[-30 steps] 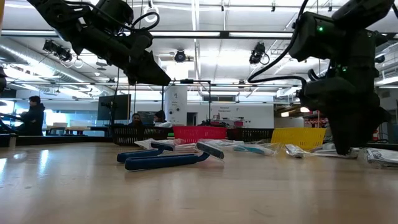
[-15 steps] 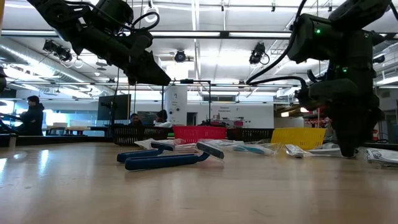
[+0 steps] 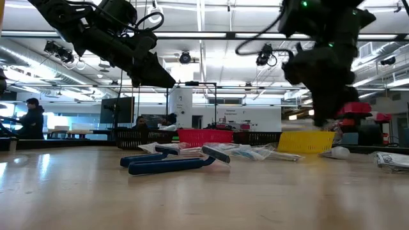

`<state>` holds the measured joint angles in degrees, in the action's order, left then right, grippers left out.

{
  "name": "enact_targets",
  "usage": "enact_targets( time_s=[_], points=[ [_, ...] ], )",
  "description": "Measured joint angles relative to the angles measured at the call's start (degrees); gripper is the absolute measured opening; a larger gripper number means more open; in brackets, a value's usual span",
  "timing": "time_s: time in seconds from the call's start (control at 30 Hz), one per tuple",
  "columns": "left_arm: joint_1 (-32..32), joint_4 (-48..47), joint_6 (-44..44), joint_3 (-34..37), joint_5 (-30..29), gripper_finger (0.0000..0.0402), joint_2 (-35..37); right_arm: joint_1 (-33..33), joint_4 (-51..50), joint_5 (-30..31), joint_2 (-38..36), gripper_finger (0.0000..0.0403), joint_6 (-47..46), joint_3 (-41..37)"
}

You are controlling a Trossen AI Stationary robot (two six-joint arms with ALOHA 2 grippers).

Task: Pick & Place Travel size toiletries
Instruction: Put the nail cutter into the right black bin

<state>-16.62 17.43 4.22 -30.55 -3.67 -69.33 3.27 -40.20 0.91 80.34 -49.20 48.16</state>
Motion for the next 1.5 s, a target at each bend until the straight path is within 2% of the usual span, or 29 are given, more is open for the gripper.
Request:
enact_targets(
  time_s=[0.27, 0.5, 0.7, 0.9, 1.07, 1.13, 1.2, 1.5],
  points=[
    [-0.01, 0.00, -0.10, -0.02, 0.02, 0.0130, 0.00, -10.25, 3.80, 10.56, -1.65, 0.0083, 15.24, 4.17],
    [-0.01, 0.01, -0.10, -0.02, 0.03, 0.0130, -0.01, -23.82, 12.50, 8.04, -1.47, 0.0083, 26.93, 4.38],
    [-0.02, 0.02, -0.37, -0.02, 0.02, 0.0130, -0.01, -31.33, 17.43, 6.71, 2.14, 0.0083, 33.14, 4.38],
    [-0.01, 0.04, -0.34, -0.02, 0.01, 0.0130, -0.01, -34.25, 21.04, 4.63, 9.40, 0.0083, 35.15, 4.38],
    [0.00, 0.02, -0.34, -0.02, 0.01, 0.0130, -0.01, -36.68, 21.62, 4.36, 13.20, 0.0084, 35.33, 4.38],
    [0.00, 0.02, -0.34, -0.02, 0.01, 0.0130, -0.01, -37.41, 21.61, 2.49, 14.11, 0.0088, 36.10, 4.38],
    [-0.02, 0.02, -0.39, -0.02, 0.01, 0.0130, -0.01, -37.78, 21.63, 0.47, 14.81, 0.0098, 37.50, 4.38],
    [-0.02, 0.02, -0.45, -0.02, -0.03, 0.0130, -0.01, -37.81, 23.14, 0.86, 16.32, 0.0164, 39.72, 4.38]
  ],
)
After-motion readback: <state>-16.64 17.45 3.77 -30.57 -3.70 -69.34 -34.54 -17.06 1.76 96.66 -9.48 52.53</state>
